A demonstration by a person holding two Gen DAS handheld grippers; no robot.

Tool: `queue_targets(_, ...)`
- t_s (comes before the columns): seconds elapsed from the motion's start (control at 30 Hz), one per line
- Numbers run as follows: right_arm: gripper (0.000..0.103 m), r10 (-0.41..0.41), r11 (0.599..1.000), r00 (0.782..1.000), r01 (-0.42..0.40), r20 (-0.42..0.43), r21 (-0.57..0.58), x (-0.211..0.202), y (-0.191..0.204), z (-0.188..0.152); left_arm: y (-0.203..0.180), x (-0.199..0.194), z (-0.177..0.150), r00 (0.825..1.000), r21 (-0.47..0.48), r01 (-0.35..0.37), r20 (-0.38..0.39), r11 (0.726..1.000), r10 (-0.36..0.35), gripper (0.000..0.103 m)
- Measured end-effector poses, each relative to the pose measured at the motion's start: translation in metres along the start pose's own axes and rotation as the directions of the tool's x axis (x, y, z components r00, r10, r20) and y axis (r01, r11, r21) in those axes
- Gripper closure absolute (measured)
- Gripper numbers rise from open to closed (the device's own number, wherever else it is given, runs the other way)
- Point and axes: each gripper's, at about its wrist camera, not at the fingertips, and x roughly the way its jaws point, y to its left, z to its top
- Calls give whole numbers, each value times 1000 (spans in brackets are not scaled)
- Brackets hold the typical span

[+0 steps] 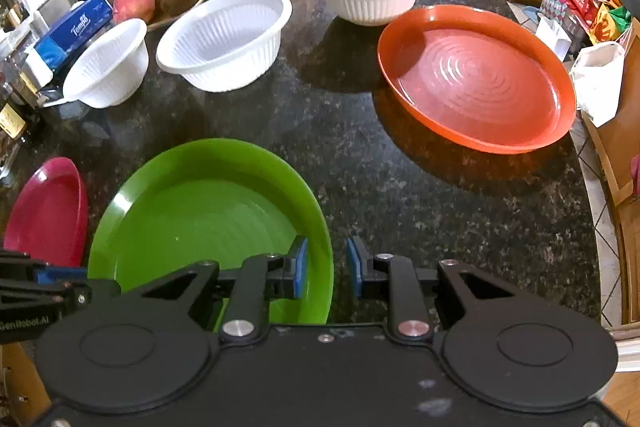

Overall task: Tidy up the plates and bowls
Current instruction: 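Close the left tool on the green plate rim and lift it, then carry the green plate over the red plate and lower it on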

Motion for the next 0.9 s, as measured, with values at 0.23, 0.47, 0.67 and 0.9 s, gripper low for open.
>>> queue_targets(0.23, 85, -9, 1000, 1000, 9, -8, 15, -3, 0, -5, -5, -1, 7, 1000, 14, -12, 13, 1000, 11, 79)
queue_targets(0.47, 85, -19, 999, 1000, 18, 18, 40, -16, 0, -5, -8, -5, 13, 999, 45, -20, 30, 999, 18, 79)
queue_targets(0.67, 85, -28, 999, 999, 26, 38, 44, -21, 5, -4, -6, -10, 12, 999, 67, -23, 39, 997, 20, 79)
queue_targets(0.9, 85, -20, 999, 999, 19, 31, 49, -22, 16, -7, 3, -19, 11, 997, 72, -36, 66, 997, 31, 79)
